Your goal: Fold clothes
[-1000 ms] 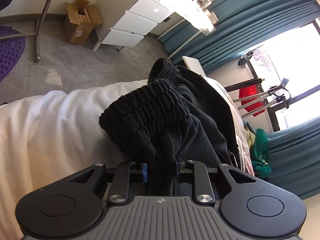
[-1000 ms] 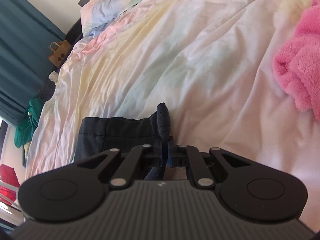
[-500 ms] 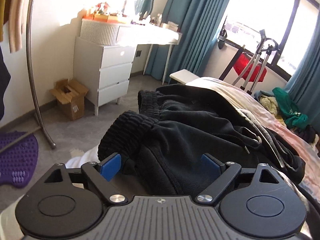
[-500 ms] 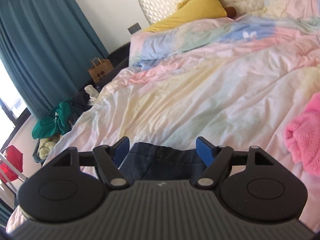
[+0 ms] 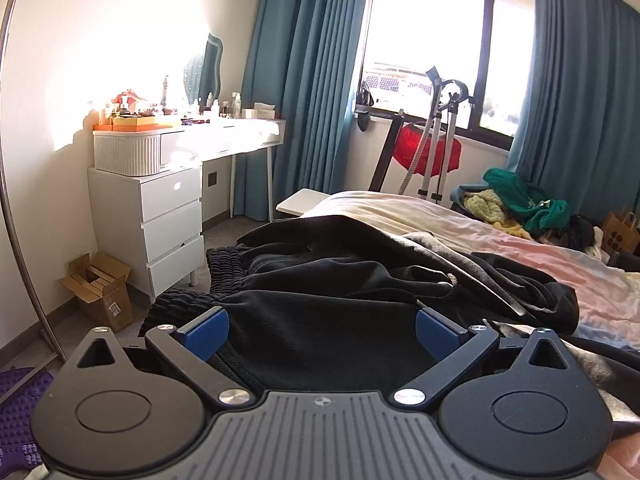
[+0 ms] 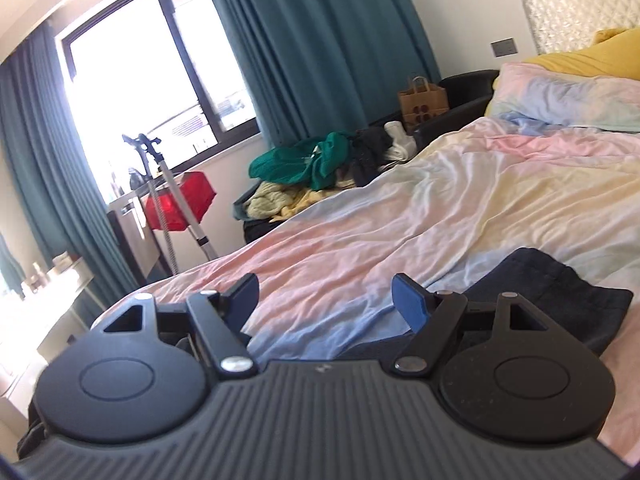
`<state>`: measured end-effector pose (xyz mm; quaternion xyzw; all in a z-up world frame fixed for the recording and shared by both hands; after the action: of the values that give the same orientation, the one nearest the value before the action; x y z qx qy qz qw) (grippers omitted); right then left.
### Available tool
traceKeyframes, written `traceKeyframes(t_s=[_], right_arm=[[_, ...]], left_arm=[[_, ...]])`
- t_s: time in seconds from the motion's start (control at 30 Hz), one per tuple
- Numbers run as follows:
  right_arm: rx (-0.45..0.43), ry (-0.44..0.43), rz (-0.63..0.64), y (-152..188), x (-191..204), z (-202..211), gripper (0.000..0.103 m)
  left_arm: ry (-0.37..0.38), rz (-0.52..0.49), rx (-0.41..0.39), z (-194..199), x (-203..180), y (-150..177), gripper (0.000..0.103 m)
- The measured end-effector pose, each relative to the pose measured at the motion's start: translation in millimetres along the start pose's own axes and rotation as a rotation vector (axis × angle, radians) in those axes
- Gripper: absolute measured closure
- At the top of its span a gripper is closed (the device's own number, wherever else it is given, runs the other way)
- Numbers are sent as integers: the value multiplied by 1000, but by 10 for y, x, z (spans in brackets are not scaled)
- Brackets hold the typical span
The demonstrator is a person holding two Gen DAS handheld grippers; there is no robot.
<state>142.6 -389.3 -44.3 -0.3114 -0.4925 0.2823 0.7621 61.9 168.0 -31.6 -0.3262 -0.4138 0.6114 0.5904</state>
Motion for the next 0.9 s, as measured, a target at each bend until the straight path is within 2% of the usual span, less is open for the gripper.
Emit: traceKeyframes(t_s=[0.1,0.23,0.5,0.57,0.6,0.63,0.73,0.83,0.9], right_arm=[[55,-56,33,184,243,-59,27],[101,-86,87,435,466,-123,27],[206,-151,74,749,606,-261,28],[243,-164,45,818,589,-328,36],[263,-167,25,849,575,-373,43],[284,-163,1,877,553,-432,57],[355,-149,-60,989,487,-673,82],[424,-146,-69,1127,455,-954,82],[440,-155,-93,1160,440,-1135,82]], left_arm=[[24,-24,5,-40,-121,30,2],[76,-26,12,-113,-358,57,2],[124,-185,7,-343,-1067,-39,2],[130,-187,-1,-395,-1193,-77,1],[133,-183,-3,-431,-1250,-83,1],[136,-178,-5,-468,-1306,-89,1],[138,-173,26,-639,-1424,45,1],[138,-172,64,-787,-1459,208,1],[125,-182,91,-882,-1448,314,1]])
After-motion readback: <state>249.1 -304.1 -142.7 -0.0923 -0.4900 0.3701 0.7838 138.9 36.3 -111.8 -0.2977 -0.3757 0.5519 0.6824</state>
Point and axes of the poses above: each gripper's, at about its wrist camera, not at the fingertips, and z roughly against the way its jaws point, x to its left, y to its underside, the point moved 10 cm from there along -z, roughly the way its jaws point, and after that the axes turned 12 degrees about -z, right-handed, at the moved point
